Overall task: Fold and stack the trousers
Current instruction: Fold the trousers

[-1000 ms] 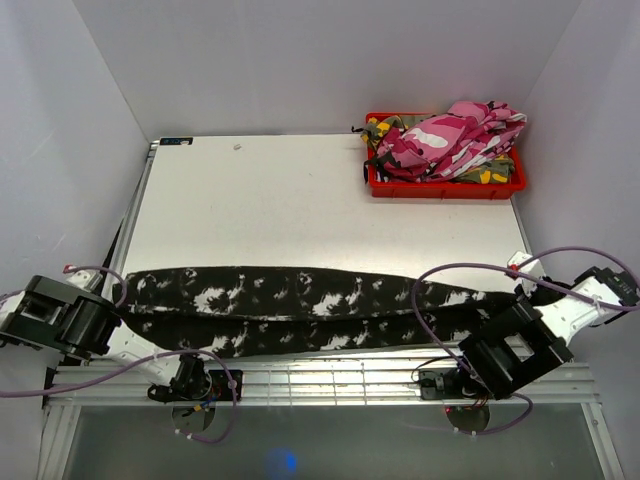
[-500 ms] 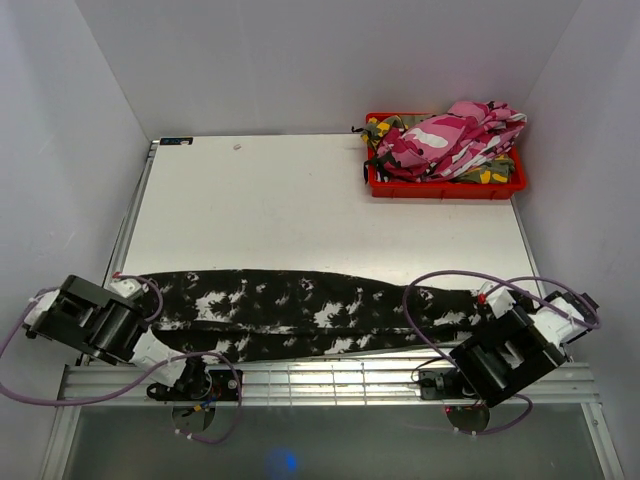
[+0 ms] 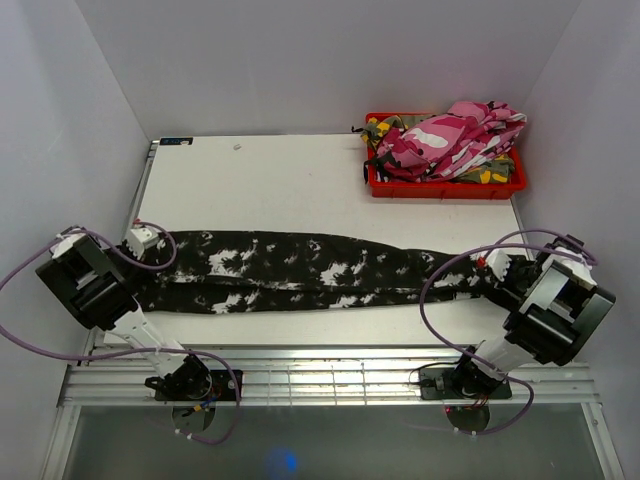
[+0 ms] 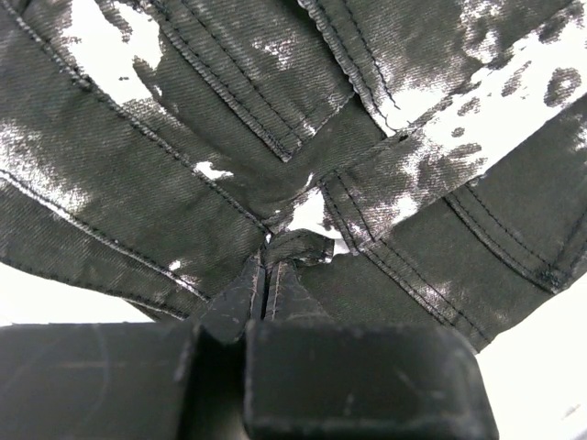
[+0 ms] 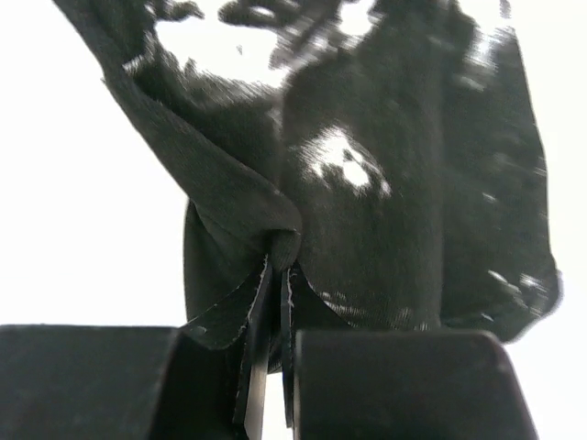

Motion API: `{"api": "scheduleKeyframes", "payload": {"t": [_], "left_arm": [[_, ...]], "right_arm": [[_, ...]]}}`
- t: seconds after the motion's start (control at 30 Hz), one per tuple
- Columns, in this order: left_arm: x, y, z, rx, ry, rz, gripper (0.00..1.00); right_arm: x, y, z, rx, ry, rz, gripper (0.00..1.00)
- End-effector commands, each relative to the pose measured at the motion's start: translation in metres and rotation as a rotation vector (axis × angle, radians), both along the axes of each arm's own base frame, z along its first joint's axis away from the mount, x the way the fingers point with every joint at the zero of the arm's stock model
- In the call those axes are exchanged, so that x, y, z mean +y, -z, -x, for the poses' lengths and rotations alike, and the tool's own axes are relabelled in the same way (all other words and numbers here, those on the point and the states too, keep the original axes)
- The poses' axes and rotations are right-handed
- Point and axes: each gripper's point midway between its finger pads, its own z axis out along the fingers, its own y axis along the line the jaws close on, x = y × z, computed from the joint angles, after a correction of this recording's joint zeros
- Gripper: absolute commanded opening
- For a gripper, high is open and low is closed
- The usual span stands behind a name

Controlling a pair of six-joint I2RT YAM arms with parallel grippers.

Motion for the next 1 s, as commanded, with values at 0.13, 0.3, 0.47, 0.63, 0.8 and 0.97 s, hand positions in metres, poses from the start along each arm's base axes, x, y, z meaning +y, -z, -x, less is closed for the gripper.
{"api": "scheduleKeyframes", "payload": {"t": [0.13,0.3,0.47,0.63,0.8,0.97], "left_arm": [[0.031,-0.04,-0.068,-0.172,-0.021,-0.08,0.0],[0.05,-0.094,-0.108,-0.284,-0.058,-0.08,0.0],[0.052,-0.099,-0.114,-0.277,-0.064,-0.077,0.0],[0.055,-0.11,-0.128,-0.309,-0.125,-0.038,0.0],[0.065,-0.132,-0.156,-0.376,-0.228,-0.006,0.0],[0.072,-0.153,-0.173,-0.439,-0.28,0.03,0.0]], "right_arm": [[-0.034,-0.05,-0.053,-0.134,0.086,0.041,0.08],[-0.046,-0.094,-0.097,-0.263,0.09,0.032,0.08],[-0.049,-0.095,-0.1,-0.24,0.068,0.045,0.08],[-0.052,-0.106,-0.113,-0.344,0.059,0.086,0.08],[-0.057,-0.152,-0.157,-0.523,0.086,0.095,0.08],[-0.06,-0.194,-0.195,-0.704,0.081,0.115,0.08]]}}
